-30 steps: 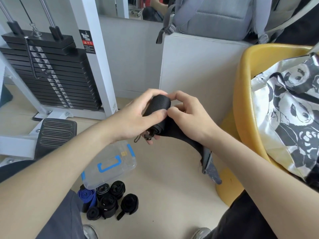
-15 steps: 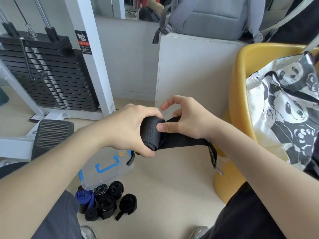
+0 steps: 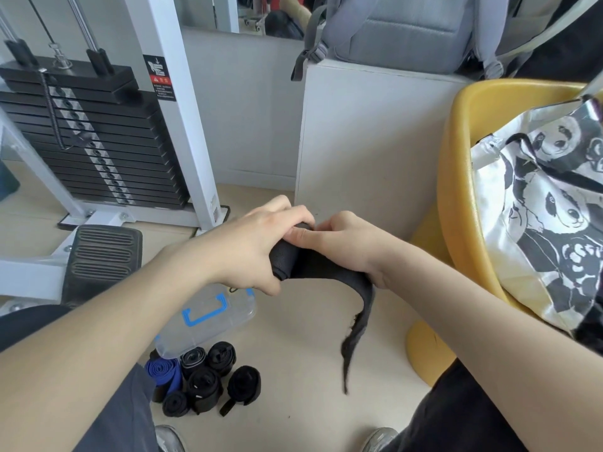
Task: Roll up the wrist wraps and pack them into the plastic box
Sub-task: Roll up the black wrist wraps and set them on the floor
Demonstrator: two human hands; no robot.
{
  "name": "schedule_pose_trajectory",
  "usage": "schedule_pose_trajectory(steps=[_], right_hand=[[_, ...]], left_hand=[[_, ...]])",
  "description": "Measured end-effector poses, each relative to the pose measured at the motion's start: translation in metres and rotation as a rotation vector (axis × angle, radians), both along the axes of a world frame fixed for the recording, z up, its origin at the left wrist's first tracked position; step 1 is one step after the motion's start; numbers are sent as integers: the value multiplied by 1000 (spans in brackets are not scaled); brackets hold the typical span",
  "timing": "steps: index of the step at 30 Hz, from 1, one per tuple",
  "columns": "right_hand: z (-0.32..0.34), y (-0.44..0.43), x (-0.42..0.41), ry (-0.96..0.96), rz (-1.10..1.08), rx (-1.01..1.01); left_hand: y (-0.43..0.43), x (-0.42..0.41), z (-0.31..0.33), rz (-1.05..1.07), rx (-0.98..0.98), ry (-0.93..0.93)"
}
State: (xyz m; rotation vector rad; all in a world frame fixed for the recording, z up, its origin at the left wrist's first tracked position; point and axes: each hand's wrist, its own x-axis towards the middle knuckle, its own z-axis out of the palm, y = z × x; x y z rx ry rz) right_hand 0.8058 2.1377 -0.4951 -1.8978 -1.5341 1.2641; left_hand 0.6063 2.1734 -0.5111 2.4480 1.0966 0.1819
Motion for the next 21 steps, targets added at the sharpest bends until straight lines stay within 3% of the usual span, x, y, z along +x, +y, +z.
schedule_pose_trajectory(steps=[6, 8, 12, 14, 17, 21], right_hand=[[5, 2, -9, 135, -71, 167], [11, 5, -6, 236, -155, 178], [14, 6, -2, 367, -188, 177], [11, 5, -2, 357, -144, 185], [11, 5, 3, 291, -127, 223], [7, 1, 5, 269, -128, 173]], left_hand=[[-3, 3, 0, 177, -23, -225], [0, 1, 11, 248, -199, -326], [0, -3, 23, 194, -758, -733], [-1, 1, 20, 233, -819, -830], [-1, 8, 13, 324, -739, -904], [8, 3, 2, 469, -157, -642]])
